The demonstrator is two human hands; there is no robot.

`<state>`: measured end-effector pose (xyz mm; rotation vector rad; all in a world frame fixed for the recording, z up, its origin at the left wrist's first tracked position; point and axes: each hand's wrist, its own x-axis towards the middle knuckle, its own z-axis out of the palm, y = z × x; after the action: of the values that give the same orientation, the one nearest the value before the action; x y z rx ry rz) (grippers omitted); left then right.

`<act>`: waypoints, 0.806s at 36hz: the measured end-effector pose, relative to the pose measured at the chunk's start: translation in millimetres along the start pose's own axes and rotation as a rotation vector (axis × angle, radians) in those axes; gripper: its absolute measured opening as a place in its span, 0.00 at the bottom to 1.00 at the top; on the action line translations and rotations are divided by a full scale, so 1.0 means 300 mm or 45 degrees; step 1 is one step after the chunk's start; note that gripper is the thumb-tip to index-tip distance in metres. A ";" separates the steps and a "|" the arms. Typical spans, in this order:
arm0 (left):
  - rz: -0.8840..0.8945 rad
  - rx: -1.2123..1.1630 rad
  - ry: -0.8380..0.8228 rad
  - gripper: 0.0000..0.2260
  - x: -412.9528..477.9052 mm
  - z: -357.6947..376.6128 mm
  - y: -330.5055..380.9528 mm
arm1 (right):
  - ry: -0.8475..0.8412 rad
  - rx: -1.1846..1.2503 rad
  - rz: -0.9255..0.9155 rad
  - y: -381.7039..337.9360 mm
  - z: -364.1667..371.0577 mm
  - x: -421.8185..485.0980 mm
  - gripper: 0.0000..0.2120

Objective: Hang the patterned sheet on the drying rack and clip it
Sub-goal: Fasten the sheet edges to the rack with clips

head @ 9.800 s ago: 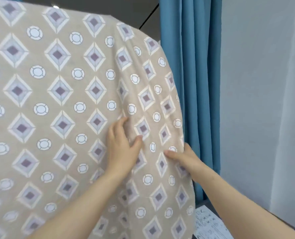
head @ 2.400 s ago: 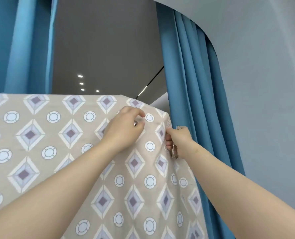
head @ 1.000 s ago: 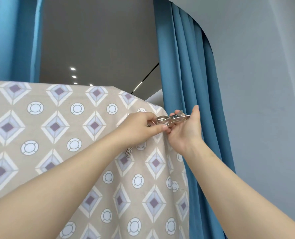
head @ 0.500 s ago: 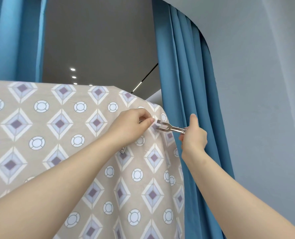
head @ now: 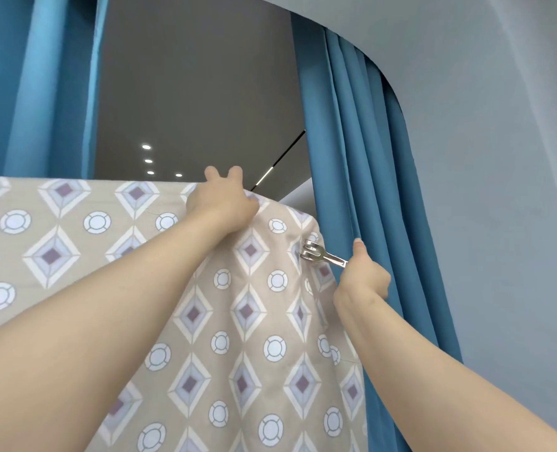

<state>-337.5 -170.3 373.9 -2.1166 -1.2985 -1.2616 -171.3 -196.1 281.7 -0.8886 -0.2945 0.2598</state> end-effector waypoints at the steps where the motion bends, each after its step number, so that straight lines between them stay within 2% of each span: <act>1: -0.019 0.021 -0.068 0.17 0.014 -0.005 -0.004 | 0.003 0.001 0.023 0.001 0.008 0.005 0.22; 4: 0.011 -0.014 -0.176 0.13 0.037 -0.019 -0.011 | 0.004 -0.004 0.095 0.004 0.030 0.029 0.21; 9: 0.002 -0.040 -0.138 0.17 0.020 -0.015 -0.002 | -0.029 0.042 0.120 -0.014 0.069 0.017 0.19; 15: -0.001 -0.101 -0.105 0.16 0.009 -0.021 0.002 | -0.101 0.091 0.167 -0.015 0.112 -0.010 0.14; 20: 0.014 -0.112 -0.070 0.15 0.008 -0.007 -0.008 | -0.278 0.078 0.259 -0.027 0.134 -0.035 0.11; 26: 0.086 -0.176 0.024 0.18 -0.007 0.018 -0.022 | -0.496 0.060 0.292 -0.019 0.107 -0.009 0.16; 29: 0.158 -0.283 0.099 0.20 -0.028 0.049 -0.041 | -0.488 0.143 0.341 -0.010 0.084 -0.008 0.18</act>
<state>-341.9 -158.5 357.2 -2.2331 -1.0189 -1.4767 -182.3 -180.6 298.6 -0.7625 -0.5114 0.6923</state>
